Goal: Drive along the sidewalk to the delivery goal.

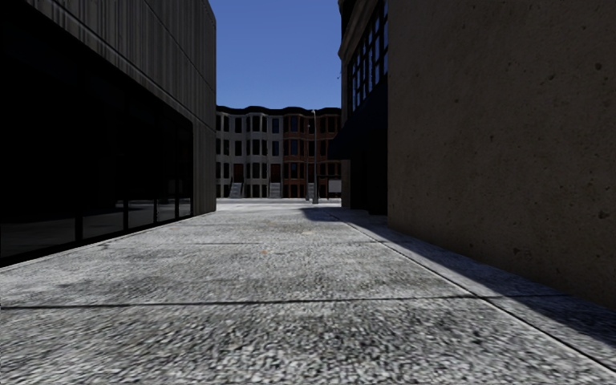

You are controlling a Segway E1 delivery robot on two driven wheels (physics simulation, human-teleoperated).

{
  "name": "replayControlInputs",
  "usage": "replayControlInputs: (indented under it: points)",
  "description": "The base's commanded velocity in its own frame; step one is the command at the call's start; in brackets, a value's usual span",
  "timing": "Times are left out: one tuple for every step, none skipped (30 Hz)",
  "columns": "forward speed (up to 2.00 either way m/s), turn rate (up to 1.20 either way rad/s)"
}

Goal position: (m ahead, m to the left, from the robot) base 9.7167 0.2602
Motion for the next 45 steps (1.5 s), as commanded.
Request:
replayControlInputs:
  points:
    - [2.00,0.00]
    - [2.00,0.00]
    - [2.00,0.00]
    - [2.00,0.00]
    - [2.00,0.00]
    - [2.00,0.00]
    - [2.00,0.00]
    - [2.00,0.00]
    - [2.00,0.00]
    - [2.00,0.00]
    - [2.00,0.00]
    - [2.00,0.00]
    - [2.00,0.00]
    - [2.00,0.00]
    - [2.00,0.00]
    - [2.00,0.00]
    - [2.00,0.00]
    - [2.00,0.00]
    - [2.00,0.00]
    - [2.00,0.00]
    - [2.00,0.03]
    - [2.00,0.11]
    - [2.00,0.11]
    - [2.00,0.18]
    - [2.00,0.20]
    - [2.00,0.21]
    - [2.00,0.21]
    - [2.00,0.22]
    - [2.00,0.22]
    - [2.00,0.22]
    - [2.00,0.22]
    - [2.00,0.22]
    - [2.00,0.22]
    - [2.00,0.22]
    - [2.00,0.22]
    - [2.00,0.22]
    - [2.00,0.22]
    - [2.00,0.00]
    - [2.00,0.00]
    - [2.00,0.00]
    - [2.00,0.00]
    - [2.00,0.00]
    - [2.00,0.00]
    - [2.00,0.00]
    - [2.00,0.00]
